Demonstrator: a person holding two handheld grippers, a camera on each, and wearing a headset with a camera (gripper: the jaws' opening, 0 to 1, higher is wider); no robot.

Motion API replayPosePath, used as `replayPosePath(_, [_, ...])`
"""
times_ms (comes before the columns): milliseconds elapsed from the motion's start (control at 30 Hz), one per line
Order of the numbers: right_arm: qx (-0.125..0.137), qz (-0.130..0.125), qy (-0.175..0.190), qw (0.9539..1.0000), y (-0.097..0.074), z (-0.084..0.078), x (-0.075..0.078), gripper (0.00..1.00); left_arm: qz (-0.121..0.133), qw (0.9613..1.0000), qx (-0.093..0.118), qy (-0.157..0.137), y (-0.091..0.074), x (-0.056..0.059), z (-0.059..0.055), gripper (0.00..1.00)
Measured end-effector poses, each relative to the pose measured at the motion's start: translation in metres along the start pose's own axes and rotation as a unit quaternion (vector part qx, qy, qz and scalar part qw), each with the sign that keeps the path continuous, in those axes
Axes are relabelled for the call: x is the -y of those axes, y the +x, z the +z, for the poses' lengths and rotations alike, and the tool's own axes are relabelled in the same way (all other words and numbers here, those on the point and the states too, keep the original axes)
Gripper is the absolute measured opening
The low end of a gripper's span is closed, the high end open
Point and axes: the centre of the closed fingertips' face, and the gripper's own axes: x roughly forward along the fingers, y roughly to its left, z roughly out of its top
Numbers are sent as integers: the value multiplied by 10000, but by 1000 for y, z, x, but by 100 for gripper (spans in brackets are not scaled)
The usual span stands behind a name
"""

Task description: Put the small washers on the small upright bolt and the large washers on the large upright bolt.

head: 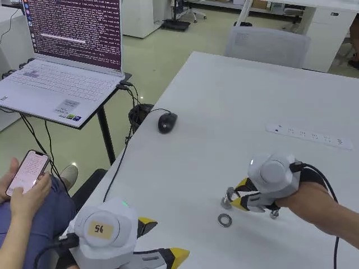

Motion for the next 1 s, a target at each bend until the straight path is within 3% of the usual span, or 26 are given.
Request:
replayPosePath(433, [-235,7,187,9995,15,-9,14,23,30,10000,2,-8,-1,-4,2,52])
replayPosePath(1000, [-352,130,307,9988,26,-11,11,24,-6,10000,-27,-17,2,-2,1,52])
